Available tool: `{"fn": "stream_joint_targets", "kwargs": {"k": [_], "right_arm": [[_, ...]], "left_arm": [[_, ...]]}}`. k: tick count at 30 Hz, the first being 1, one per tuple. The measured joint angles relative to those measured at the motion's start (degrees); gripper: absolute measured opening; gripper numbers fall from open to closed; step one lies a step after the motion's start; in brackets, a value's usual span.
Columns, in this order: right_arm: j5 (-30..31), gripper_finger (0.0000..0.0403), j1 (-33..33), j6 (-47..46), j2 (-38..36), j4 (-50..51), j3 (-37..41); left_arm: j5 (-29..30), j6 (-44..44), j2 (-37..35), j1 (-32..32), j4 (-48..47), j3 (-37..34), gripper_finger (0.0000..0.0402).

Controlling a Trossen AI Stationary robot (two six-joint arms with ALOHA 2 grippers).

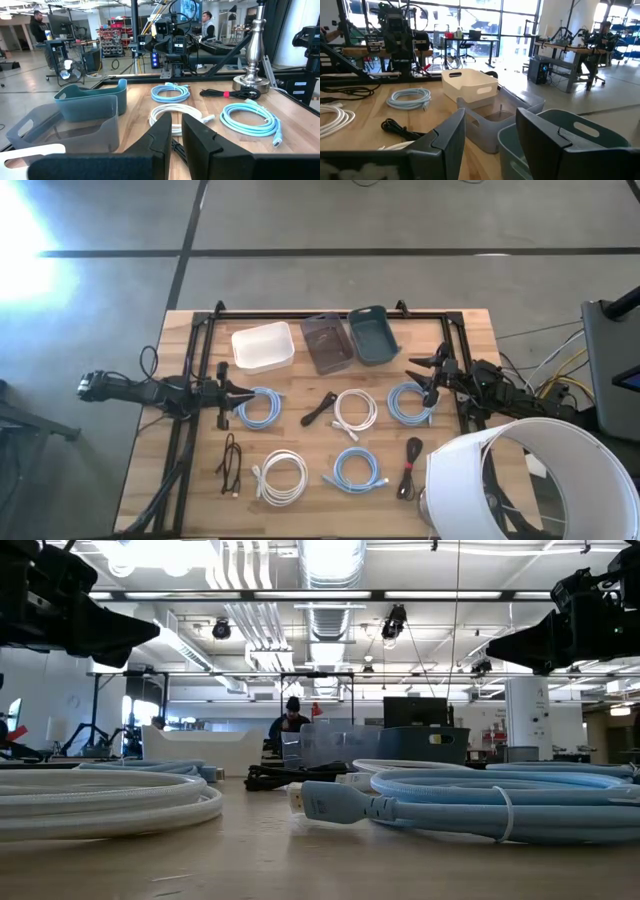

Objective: Pick & Place USB Port

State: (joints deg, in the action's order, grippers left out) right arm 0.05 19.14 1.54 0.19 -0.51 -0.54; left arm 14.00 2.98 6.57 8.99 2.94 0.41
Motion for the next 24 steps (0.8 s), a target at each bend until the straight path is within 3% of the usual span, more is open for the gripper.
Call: {"fn": "stream_joint_targets", "kwargs": {"k": [21,24], "right_arm": [[0.00,0.0169,-0.01,0.14,0.00,-0.09,0.00],[-0.02,0.0169,-0.01,-7.11,0.00,-0.05,0.00]], "left_arm": [[0.00,0.00,-0.01,0.07,0.02,0.00,0.0048],[0.00,0.00,-0.01,0.07,0.00,-0.01,0.0048]]}}
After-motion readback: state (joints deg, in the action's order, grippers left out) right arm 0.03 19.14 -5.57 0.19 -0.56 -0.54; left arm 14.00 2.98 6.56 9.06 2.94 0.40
